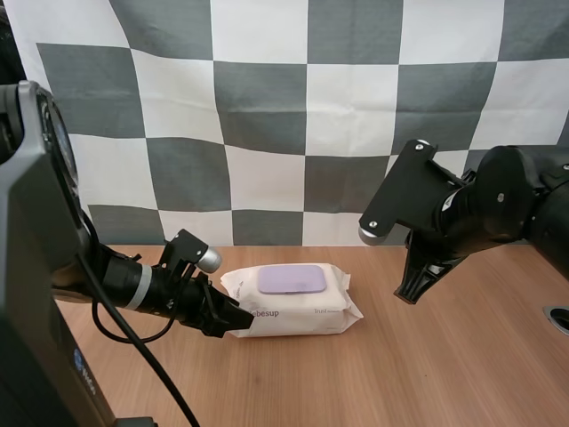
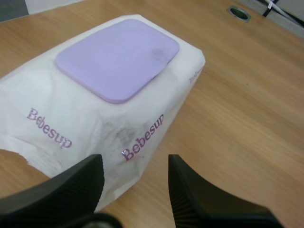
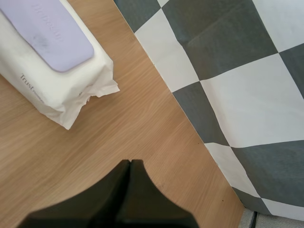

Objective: Open the wet wipes lid

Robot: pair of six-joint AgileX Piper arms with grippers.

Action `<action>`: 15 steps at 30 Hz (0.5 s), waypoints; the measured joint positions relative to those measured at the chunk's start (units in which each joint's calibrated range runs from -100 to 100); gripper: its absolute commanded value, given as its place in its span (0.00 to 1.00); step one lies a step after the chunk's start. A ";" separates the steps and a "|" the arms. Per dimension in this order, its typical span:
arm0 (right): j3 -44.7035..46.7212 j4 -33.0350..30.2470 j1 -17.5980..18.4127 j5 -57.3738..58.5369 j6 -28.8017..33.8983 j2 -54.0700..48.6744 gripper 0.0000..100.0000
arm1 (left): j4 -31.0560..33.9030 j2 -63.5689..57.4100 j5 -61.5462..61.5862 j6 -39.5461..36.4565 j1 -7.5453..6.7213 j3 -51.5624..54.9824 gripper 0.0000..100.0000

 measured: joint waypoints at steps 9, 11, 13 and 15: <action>0.00 0.00 0.00 0.00 0.00 0.00 0.00 | -1.47 0.00 -14.12 0.10 -1.22 -2.34 0.71; 0.00 0.00 0.00 0.00 0.00 0.00 0.00 | -1.90 0.00 -13.70 0.10 -1.22 -3.33 0.71; 0.00 0.00 0.00 0.00 0.00 0.00 0.00 | -2.29 0.00 -13.37 0.10 -1.22 -4.38 0.71; 0.00 0.00 0.00 0.00 0.00 0.00 0.00 | -2.57 0.00 -11.47 0.10 -1.22 -5.37 0.71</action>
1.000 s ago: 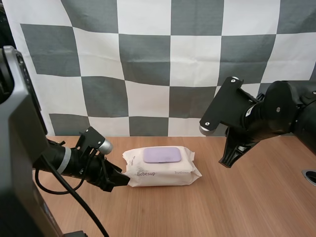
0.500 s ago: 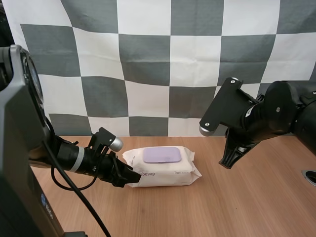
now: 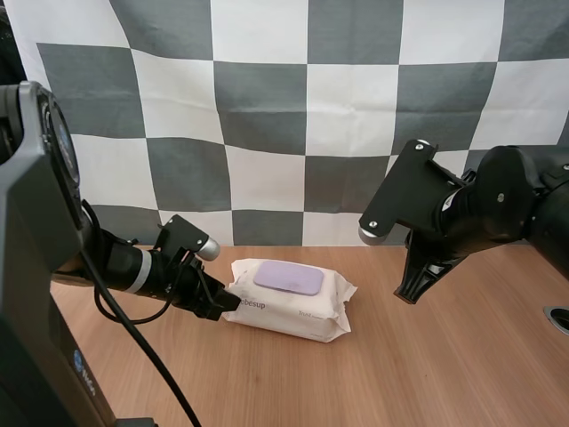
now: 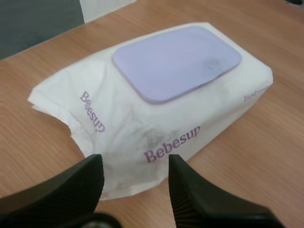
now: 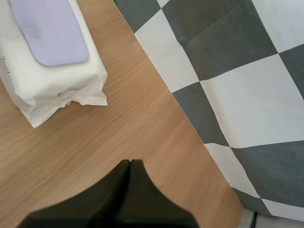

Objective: Open the wet wipes lid

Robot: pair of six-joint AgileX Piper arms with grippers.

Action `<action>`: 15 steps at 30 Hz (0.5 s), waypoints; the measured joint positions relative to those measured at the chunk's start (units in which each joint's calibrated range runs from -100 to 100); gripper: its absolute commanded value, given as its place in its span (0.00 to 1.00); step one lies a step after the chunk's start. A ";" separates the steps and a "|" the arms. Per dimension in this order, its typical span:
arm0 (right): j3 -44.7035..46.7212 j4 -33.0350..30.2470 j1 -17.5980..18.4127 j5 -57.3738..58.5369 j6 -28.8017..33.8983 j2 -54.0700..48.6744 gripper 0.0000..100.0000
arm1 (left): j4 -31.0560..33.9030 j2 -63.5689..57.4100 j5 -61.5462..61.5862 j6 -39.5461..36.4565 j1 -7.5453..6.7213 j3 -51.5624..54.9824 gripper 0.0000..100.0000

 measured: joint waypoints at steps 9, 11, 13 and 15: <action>0.00 0.00 0.00 0.00 0.00 0.00 0.00 | -2.39 0.04 3.48 0.00 0.00 -4.44 0.71; 0.00 0.00 0.00 0.00 0.00 0.00 0.00 | -2.28 0.50 3.12 0.00 -0.03 -4.44 0.71; 0.00 0.00 0.00 0.00 0.00 0.00 0.00 | -1.89 1.49 2.45 0.00 -0.03 -4.44 0.76; 0.00 0.00 0.00 0.38 0.00 0.00 0.00 | -1.30 2.86 2.22 0.00 -0.03 -4.44 0.80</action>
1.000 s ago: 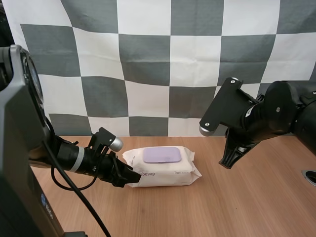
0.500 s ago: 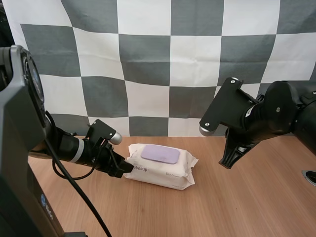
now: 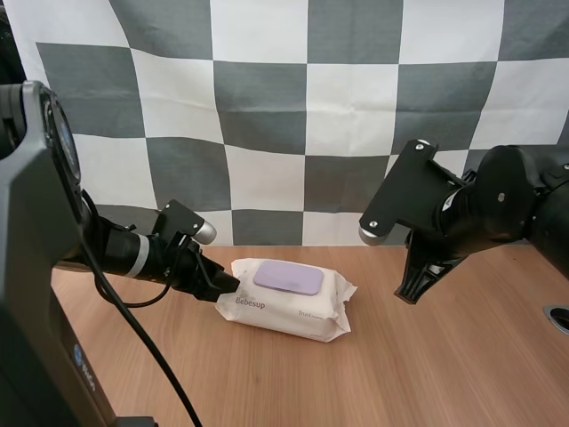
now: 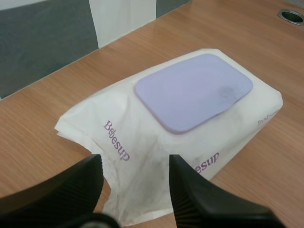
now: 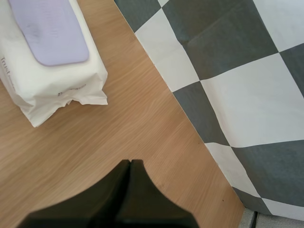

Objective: Open the wet wipes lid

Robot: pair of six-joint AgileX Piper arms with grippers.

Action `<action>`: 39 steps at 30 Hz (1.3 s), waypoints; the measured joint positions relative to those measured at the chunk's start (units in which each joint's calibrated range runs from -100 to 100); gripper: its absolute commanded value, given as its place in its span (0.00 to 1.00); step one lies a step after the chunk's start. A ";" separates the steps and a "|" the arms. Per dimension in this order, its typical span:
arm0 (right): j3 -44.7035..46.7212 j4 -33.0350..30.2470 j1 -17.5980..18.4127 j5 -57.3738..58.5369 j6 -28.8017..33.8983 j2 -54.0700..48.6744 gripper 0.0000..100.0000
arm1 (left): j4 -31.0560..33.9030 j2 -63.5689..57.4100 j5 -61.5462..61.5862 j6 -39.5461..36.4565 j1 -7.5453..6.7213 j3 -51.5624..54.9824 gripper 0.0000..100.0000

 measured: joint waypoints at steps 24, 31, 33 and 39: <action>0.00 0.00 0.00 2.87 0.00 0.00 0.00 | 2.28 3.73 -4.08 0.00 -4.03 -1.58 0.81; 0.00 0.00 0.00 2.87 0.00 0.00 0.00 | 4.17 4.60 -7.34 0.00 -4.03 -1.58 0.81; 0.00 0.00 0.00 3.26 0.00 0.00 0.00 | 3.94 5.44 -7.34 0.00 -4.03 -1.58 0.81; 0.00 0.00 0.00 3.17 0.00 0.00 0.00 | 2.82 6.79 -7.07 0.00 -4.03 -1.58 0.80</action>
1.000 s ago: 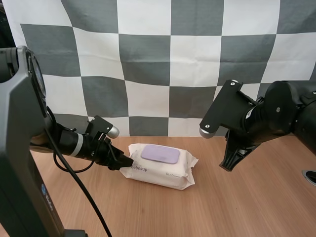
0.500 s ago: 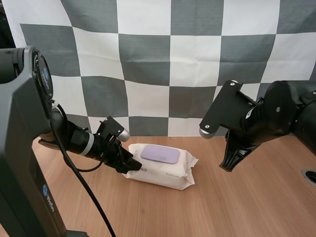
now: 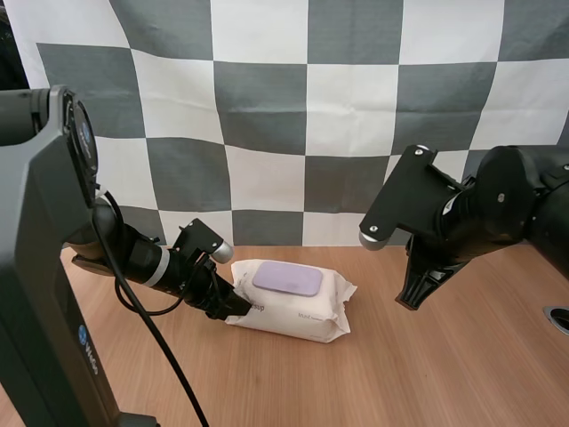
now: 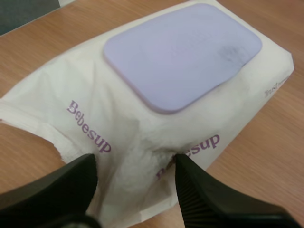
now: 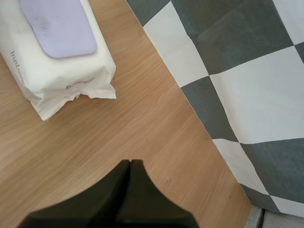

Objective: Open the wet wipes lid

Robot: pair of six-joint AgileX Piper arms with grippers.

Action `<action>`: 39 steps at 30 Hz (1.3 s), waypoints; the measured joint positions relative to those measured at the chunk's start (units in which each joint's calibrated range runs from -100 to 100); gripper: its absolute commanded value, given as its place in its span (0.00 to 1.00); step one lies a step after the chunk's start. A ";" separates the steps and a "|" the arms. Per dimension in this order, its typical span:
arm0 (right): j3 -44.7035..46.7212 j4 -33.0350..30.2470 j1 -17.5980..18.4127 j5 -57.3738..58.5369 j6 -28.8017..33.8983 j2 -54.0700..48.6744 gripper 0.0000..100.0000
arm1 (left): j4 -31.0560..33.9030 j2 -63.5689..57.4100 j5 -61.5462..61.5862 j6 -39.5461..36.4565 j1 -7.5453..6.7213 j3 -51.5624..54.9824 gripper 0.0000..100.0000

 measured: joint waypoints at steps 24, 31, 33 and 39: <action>0.49 13.47 0.00 7.16 -8.75 2.48 0.00 | 14.78 -1.13 19.64 -4.15 0.00 0.58 0.00; 5.82 22.32 0.00 1.63 -18.37 7.36 0.00 | 14.33 -3.30 19.52 -6.38 0.00 2.13 0.00; 9.06 25.34 0.00 -1.26 -22.11 9.56 0.04 | 14.23 -3.30 19.52 -6.60 0.00 2.31 0.00; 11.79 35.61 0.00 -2.10 -31.42 11.16 0.57 | 14.23 -3.30 19.64 -7.25 0.00 2.31 0.00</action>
